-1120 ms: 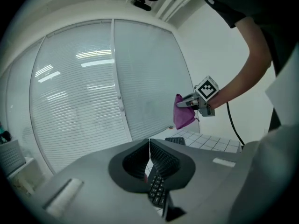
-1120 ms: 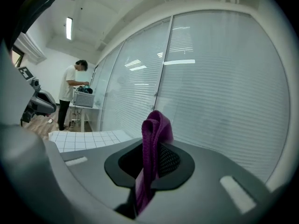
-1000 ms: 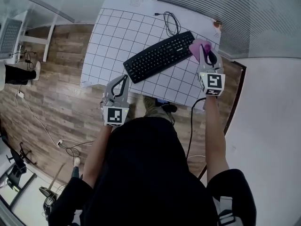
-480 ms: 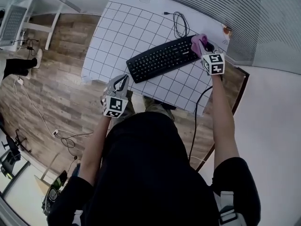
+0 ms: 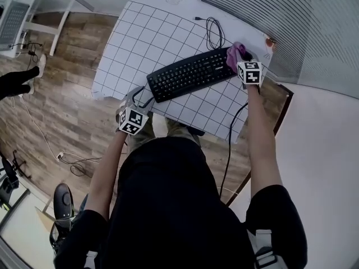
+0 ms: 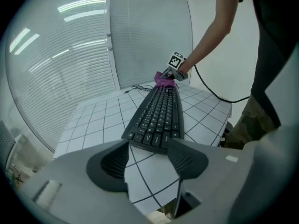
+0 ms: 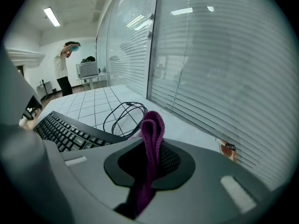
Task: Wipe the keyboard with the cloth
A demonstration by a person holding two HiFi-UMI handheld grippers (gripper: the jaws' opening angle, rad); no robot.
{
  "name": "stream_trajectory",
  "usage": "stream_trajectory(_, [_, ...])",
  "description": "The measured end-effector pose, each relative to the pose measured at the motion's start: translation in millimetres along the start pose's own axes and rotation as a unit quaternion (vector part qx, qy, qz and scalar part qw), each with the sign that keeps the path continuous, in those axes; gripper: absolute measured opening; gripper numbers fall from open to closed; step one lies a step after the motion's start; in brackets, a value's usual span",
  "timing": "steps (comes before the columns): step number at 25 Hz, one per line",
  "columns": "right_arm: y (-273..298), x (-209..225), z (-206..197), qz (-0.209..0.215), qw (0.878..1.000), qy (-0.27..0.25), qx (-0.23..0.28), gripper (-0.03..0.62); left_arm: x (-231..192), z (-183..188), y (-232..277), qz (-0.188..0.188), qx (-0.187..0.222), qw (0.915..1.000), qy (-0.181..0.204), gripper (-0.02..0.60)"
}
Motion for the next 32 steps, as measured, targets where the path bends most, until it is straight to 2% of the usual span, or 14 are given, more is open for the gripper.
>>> stream_trajectory(3, [5,0,-2,0.003,0.999,0.042,0.008,0.043,6,-8,11,-0.037,-0.018,0.9991,0.006,0.328])
stream_trajectory(7, [7,3,-7,0.005,0.993,0.113,0.03,0.043,14,-12,23,-0.056,-0.032,0.9977,0.02,0.378])
stream_trajectory(10, [8,-1,-9,0.004,0.989,0.142,0.039,0.04,21,-15,32,-0.068,-0.043,0.9966,0.015,0.388])
stream_trajectory(19, [14,-14,-7,0.007,0.984,0.17,0.047,0.037,25,-24,39,-0.075,-0.053,0.9956,-0.02,0.397])
stream_trajectory(24, [17,-20,-7,0.022,0.979,0.193,0.056,0.038,25,-22,41,-0.083,-0.055,0.995,-0.008,0.399])
stream_trajectory(32, [18,-33,-3,0.042,0.978,0.196,0.06,0.04,24,-21,41,-0.088,-0.056,0.9945,-0.007,0.402])
Point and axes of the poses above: the fingertips, and each gripper's own axes: y forward along the fingers, x to its right, z out of its top, the point moved 6 cm from there along -y, backward along the fingers, and after that the axes turned 4 degrees about z, right-handed, at the moved point
